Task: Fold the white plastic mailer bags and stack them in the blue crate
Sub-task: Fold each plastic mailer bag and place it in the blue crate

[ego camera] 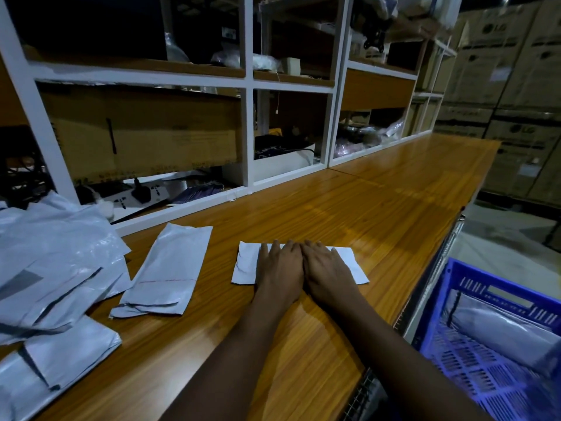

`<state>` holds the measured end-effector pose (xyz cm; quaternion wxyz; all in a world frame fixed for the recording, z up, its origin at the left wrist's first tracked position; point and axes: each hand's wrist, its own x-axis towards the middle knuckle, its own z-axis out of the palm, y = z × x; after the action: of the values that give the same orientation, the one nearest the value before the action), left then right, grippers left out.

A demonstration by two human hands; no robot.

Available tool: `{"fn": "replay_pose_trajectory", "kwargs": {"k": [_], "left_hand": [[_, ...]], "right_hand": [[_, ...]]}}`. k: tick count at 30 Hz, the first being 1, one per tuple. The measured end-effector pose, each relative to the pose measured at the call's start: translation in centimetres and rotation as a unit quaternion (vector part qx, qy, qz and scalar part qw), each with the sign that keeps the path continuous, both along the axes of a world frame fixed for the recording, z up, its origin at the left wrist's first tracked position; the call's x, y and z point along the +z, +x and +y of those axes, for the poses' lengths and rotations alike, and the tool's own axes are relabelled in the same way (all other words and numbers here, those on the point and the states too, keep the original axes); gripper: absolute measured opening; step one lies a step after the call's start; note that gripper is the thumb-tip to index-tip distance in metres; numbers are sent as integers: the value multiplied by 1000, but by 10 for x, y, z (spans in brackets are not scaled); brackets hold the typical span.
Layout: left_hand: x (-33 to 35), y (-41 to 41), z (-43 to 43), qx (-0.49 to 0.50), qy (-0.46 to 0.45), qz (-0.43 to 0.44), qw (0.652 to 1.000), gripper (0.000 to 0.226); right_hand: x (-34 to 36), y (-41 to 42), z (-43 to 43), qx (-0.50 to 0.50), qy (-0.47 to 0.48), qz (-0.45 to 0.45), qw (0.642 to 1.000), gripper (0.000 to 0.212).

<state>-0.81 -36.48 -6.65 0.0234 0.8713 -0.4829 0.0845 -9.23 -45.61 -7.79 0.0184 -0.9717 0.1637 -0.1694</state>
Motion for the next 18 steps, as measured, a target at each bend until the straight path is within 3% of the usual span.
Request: {"fn": "replay_pose_trajectory", "kwargs": {"k": [9,11,14,18], "left_hand": [[-3,2,-6,64,-25,42,997,58],[-4,2,-6,104,-39,66,992,55],[-6,5,-9,156,-47,92,982,57],[-6,8,-12,205,-49,107,972,63]], "right_hand": [[-2,9,-3,-90,-36,73,993,48],[-5,12,-2,-114,-17,92,989,51],[-8,17,-1,-152,-5,102,983,72],[-8,20,5,-218,24,73,973,53]]}}
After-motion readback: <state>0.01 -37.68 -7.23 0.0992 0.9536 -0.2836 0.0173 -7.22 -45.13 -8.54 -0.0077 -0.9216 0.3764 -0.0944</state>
